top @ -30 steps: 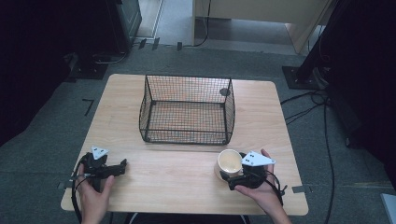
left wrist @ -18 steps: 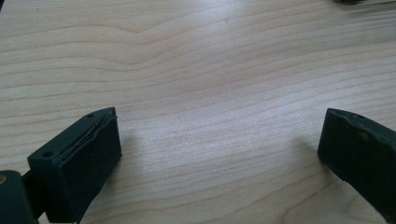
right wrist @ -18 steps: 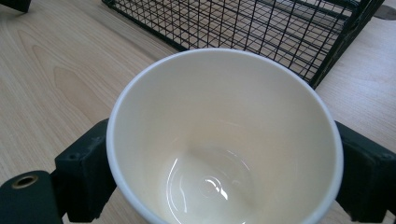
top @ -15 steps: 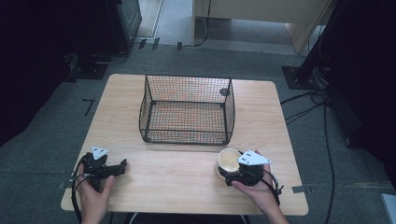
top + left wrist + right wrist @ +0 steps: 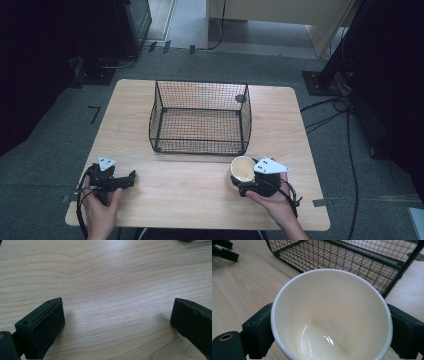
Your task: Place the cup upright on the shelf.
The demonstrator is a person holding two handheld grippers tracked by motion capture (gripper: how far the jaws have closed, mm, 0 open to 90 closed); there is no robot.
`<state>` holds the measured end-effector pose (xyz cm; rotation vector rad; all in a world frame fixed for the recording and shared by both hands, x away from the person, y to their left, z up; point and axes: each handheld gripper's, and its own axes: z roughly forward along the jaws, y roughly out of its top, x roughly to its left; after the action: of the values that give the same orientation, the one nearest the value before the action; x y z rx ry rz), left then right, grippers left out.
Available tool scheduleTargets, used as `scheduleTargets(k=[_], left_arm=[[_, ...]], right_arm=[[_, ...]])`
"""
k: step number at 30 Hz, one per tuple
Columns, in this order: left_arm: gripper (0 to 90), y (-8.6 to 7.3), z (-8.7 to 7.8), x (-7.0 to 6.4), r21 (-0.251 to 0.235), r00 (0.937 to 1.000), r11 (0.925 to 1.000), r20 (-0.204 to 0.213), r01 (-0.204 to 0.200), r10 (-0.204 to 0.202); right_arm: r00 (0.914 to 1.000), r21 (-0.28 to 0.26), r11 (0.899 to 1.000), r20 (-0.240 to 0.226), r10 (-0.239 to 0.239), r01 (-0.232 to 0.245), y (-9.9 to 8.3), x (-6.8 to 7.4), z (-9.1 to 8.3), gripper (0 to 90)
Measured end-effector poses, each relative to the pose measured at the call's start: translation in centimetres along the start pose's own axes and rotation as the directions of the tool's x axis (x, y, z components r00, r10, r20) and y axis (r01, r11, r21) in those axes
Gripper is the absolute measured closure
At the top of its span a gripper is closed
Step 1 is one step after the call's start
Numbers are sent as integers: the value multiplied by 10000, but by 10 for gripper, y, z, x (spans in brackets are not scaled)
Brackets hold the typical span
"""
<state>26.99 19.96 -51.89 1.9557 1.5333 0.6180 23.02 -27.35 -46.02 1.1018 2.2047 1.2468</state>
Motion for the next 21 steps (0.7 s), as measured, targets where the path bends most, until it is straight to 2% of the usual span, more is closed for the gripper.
scheduleTargets(k=[4,10,21], left_arm=[[0,0,0,0,-3,10000,10000,-3,4,-4],[0,0,0,0,2,10000,10000,0,-2,2],[0,0,0,0,-1,10000,10000,0,2,-2]], right_arm=[[9995,-287,9996,-314,38,-47,15,8,1,98],[9989,-513,9987,-469,-32,8,31,17,6,98],[9990,-857,9962,-412,-160,124,67,29,16,99]])
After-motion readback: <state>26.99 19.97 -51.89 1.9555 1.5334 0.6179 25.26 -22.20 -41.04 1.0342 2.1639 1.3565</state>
